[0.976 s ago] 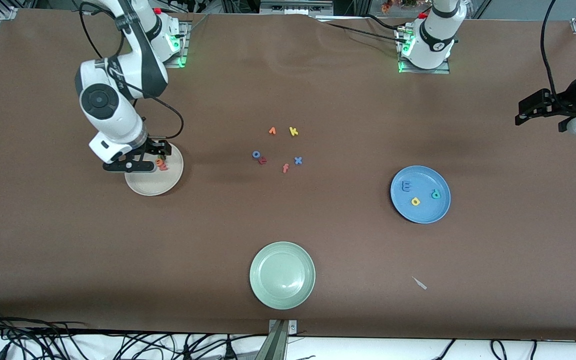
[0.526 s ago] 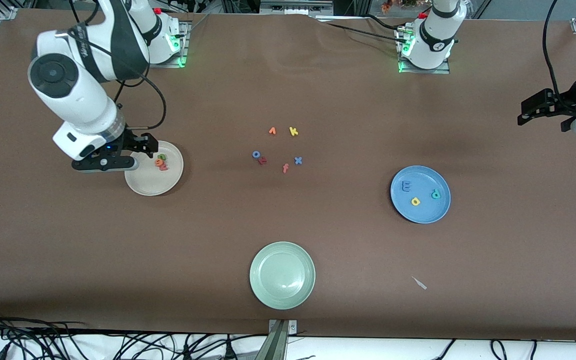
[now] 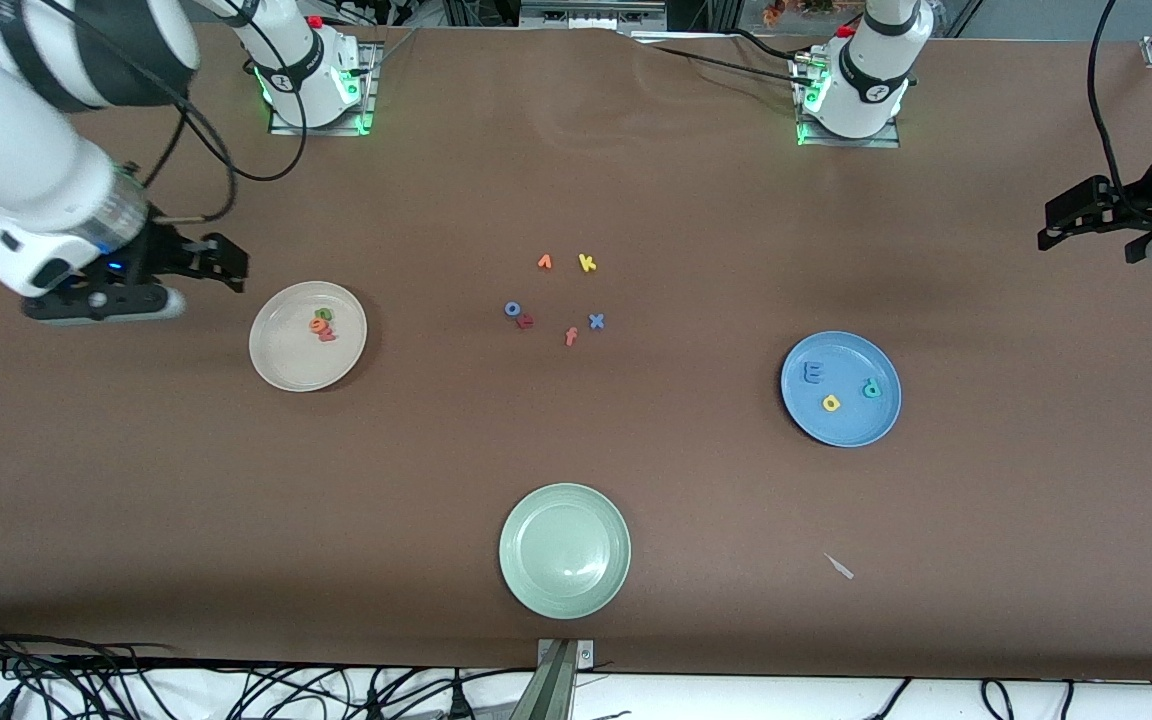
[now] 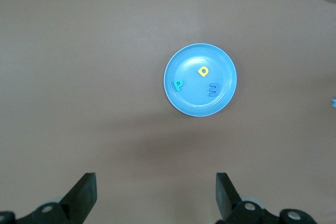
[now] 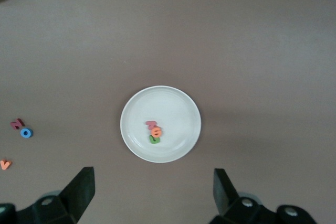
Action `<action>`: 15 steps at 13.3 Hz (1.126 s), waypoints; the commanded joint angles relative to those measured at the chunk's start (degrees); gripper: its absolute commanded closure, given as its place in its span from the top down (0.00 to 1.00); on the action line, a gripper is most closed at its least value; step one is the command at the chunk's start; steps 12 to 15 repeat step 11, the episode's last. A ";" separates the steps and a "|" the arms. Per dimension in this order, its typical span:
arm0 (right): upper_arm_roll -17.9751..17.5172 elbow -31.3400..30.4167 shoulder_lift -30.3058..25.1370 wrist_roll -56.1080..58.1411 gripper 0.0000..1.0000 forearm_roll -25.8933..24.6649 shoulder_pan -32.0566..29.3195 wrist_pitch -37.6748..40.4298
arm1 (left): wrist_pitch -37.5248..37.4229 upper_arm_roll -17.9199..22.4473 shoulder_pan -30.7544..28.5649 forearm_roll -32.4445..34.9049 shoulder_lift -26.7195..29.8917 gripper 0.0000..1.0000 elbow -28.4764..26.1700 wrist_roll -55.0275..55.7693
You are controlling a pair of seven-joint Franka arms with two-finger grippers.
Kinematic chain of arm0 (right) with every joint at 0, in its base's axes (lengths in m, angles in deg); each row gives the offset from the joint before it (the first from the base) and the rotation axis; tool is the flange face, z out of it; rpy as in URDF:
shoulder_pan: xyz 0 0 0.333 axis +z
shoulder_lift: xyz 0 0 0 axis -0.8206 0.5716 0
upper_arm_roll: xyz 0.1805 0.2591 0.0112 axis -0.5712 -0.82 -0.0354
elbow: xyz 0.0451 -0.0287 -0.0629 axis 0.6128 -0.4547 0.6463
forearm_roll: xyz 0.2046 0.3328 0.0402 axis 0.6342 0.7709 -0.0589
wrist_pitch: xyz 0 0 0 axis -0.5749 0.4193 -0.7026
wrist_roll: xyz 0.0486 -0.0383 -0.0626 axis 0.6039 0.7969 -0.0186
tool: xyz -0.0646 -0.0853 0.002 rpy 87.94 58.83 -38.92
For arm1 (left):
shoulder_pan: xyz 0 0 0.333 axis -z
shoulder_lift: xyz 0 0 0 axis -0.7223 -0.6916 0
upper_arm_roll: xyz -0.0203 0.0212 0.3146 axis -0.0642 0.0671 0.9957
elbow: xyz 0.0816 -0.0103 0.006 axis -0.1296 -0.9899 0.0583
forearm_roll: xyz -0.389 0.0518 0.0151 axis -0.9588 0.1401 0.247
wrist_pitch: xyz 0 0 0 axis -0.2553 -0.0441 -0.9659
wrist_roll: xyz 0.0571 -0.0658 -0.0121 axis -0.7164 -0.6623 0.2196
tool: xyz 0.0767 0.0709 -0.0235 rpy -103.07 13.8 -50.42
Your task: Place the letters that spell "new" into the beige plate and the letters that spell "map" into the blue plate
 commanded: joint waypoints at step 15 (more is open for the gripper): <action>-1.72 4.02 0.15 3.55 1.00 1.90 -3.38 6.16 | -1.20 -0.07 0.25 -1.55 -0.04 1.00 1.13 -0.24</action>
